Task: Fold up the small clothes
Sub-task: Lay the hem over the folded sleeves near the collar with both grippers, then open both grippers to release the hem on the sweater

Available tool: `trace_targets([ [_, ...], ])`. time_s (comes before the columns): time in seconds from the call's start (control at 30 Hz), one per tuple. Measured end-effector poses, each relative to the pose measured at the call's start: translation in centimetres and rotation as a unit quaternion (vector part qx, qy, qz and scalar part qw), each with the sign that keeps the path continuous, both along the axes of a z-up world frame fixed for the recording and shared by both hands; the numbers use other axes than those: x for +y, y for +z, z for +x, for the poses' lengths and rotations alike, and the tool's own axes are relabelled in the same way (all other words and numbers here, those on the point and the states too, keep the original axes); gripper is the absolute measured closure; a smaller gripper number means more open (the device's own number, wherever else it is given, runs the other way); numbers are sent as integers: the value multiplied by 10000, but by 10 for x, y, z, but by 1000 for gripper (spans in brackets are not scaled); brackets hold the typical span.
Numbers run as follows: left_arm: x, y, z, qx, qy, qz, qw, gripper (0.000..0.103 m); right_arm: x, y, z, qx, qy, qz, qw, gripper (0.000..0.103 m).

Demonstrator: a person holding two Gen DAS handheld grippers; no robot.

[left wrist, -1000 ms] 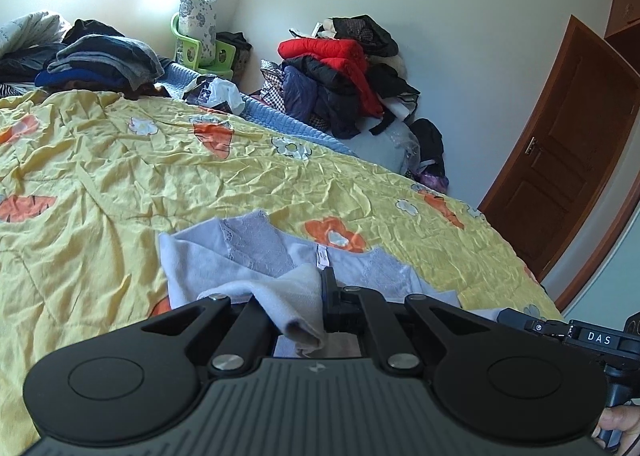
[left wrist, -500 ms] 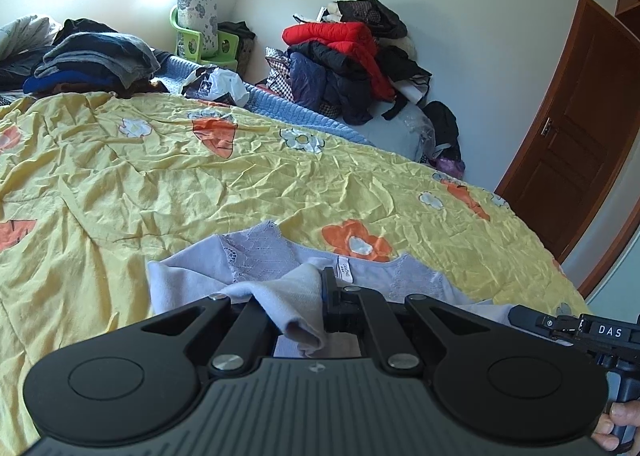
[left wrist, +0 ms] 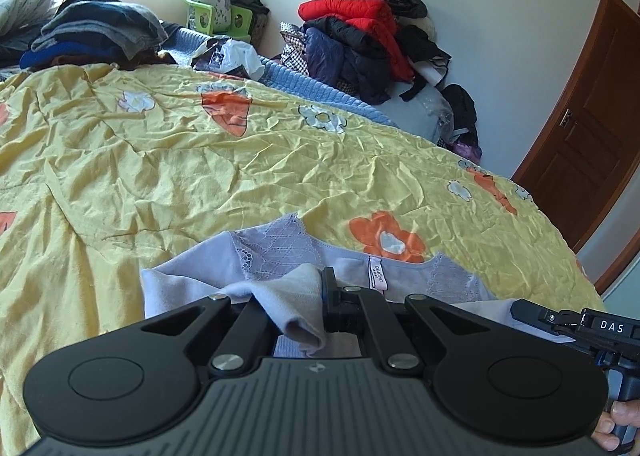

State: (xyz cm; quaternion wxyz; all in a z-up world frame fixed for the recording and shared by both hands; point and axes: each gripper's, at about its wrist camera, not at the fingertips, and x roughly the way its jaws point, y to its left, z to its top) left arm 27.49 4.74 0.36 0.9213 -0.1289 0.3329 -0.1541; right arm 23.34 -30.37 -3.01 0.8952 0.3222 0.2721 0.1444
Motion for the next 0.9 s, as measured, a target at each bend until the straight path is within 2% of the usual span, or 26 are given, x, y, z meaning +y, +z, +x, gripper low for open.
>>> trace_targets([
  [0.1, 0, -6, 9, 146, -20, -64, 9999, 99, 0, -3, 6, 62, -28, -12, 10000, 95],
  [0.3, 12, -19, 24, 573, 81, -586, 9966, 99, -3, -13, 18, 301, -54, 82, 9995, 92],
  [0.37, 14, -20, 25, 635, 74, -660, 9958, 99, -2, -16, 21, 362, -52, 48, 9993, 88],
  [0.5, 18, -21, 31, 802, 72, -770, 9938, 99, -3, -18, 26, 454, -34, 70, 9989, 87],
  [0.67, 27, -22, 46, 1199, 116, -1158, 9859, 98, -6, -19, 32, 568, 49, 208, 9982, 75],
  [0.77, 35, -21, 54, 1406, 159, -1393, 9801, 98, -6, -18, 37, 627, 130, 292, 9975, 70],
  [0.9, 41, -20, 63, 1507, 227, -1526, 9765, 97, -9, -17, 45, 671, 97, 451, 9967, 68],
])
